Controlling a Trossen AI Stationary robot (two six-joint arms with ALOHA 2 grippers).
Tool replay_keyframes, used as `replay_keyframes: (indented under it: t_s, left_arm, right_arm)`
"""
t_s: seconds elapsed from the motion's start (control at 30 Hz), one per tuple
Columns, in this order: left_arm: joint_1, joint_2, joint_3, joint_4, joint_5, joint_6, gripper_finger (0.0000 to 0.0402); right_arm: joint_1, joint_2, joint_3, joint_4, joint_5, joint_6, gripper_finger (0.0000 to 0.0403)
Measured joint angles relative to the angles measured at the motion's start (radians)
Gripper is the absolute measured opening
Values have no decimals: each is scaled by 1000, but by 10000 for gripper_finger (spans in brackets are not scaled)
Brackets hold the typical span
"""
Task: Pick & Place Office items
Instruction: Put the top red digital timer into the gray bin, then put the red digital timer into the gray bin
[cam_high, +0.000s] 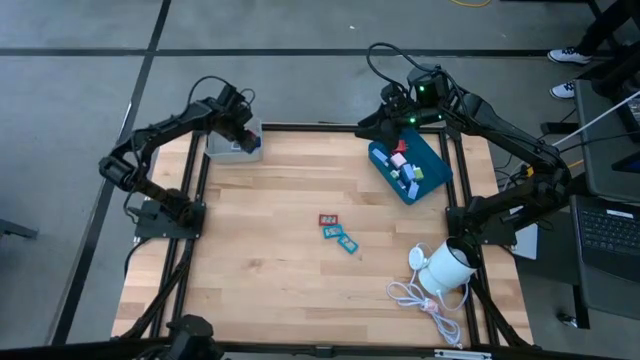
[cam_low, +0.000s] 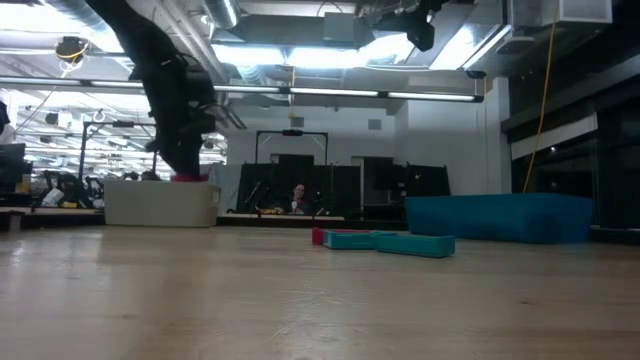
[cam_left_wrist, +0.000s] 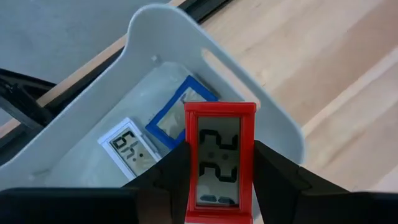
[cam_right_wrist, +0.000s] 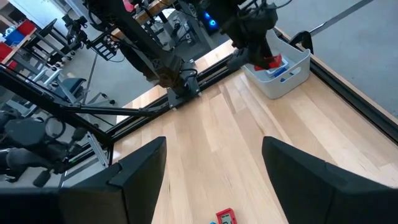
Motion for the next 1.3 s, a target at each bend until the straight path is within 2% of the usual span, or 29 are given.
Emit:
replay_keyframes:
  t_s: [0.2,0.47,0.73,0.83,0.97,1.13,1.3]
  left_arm:
    - [1,0,-36,68,-58,5,135]
    - [1,0,-36,114,-143,-40,222]
    - [-18,0,-36,120,-56,-87,256]
    - [-46,0,-36,137,28,-144,258]
    - [-180,0,-35,166,132,-101,249]
    - [-447,0,-31,181,145,-79,233]
    - [-725,12,-30,183,14,-80,235]
  right_arm:
    - [0,0,0,0,0,4,271]
    - [0,0,0,0,5,6,271]
    - [0,0,0,0,8,6,271]
    - [0,0,0,0,8,6,271]
    - [0,0,0,0,8,3,271]
    - [0,0,0,0,8,-4,271]
    - [0,0,0,0,7,-18,271]
